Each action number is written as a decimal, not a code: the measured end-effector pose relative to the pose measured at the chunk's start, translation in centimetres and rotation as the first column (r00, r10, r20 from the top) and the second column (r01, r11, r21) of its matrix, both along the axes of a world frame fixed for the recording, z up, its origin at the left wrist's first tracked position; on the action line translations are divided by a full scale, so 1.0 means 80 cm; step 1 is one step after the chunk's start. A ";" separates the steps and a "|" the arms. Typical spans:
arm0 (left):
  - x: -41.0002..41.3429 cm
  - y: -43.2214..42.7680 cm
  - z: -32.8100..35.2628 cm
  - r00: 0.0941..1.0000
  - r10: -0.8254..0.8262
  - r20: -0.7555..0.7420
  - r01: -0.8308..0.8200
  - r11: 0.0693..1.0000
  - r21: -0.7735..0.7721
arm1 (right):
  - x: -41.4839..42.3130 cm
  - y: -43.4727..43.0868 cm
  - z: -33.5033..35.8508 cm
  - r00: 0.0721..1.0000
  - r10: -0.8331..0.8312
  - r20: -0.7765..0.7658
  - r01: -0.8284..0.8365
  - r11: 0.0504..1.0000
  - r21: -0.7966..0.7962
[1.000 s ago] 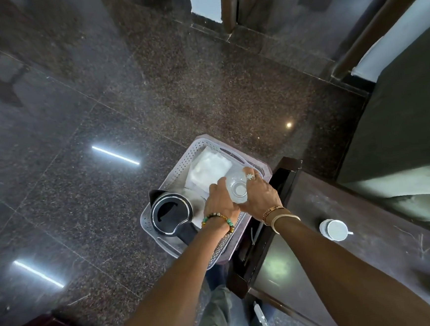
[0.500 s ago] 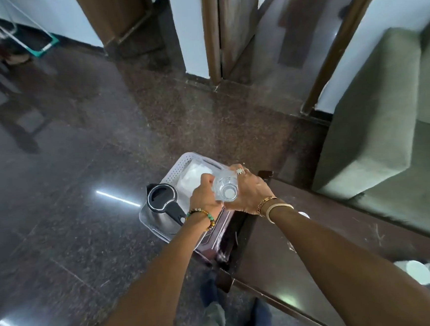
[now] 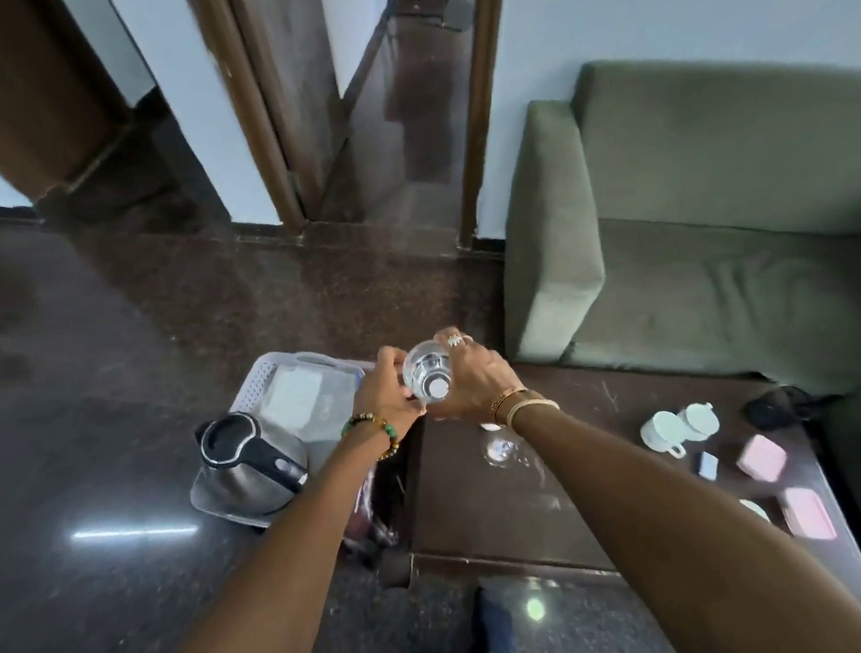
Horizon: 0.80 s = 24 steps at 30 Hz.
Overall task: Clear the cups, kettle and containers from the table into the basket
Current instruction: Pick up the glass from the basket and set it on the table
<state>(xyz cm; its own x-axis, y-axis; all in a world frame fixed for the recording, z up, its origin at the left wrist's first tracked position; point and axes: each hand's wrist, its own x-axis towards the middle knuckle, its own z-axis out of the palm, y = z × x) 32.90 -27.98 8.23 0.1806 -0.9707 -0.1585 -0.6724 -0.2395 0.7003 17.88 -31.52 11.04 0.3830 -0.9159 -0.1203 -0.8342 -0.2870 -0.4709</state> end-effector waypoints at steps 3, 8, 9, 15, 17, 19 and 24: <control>-0.027 0.011 0.001 0.995 -0.090 -0.033 0.091 0.996 0.011 | -0.031 0.024 -0.001 0.998 -0.070 -0.009 0.070 0.998 0.001; -0.087 0.021 0.002 0.968 -0.252 -0.011 0.252 0.968 -0.001 | -0.096 0.063 -0.004 0.977 -0.215 0.011 0.214 0.977 0.011; -0.102 0.022 0.003 0.960 -0.279 -0.001 0.279 0.960 -0.005 | -0.110 0.070 -0.003 0.969 -0.246 0.012 0.245 0.969 0.013; -0.208 0.038 -0.002 0.912 -0.411 -0.006 0.411 0.912 -0.009 | -0.213 0.111 -0.012 0.920 -0.392 0.023 0.392 0.920 -0.010; -0.225 0.041 -0.004 0.907 -0.421 -0.023 0.422 0.907 0.012 | -0.229 0.120 -0.014 0.912 -0.408 0.033 0.409 0.913 -0.013; -0.262 0.049 -0.014 0.887 -0.461 -0.032 0.462 0.886 0.045 | -0.265 0.132 -0.021 0.900 -0.435 0.033 0.435 0.900 -0.007; -0.367 0.080 -0.034 0.847 -0.531 0.013 0.528 0.845 0.087 | -0.362 0.168 -0.051 0.881 -0.473 0.018 0.473 0.881 0.008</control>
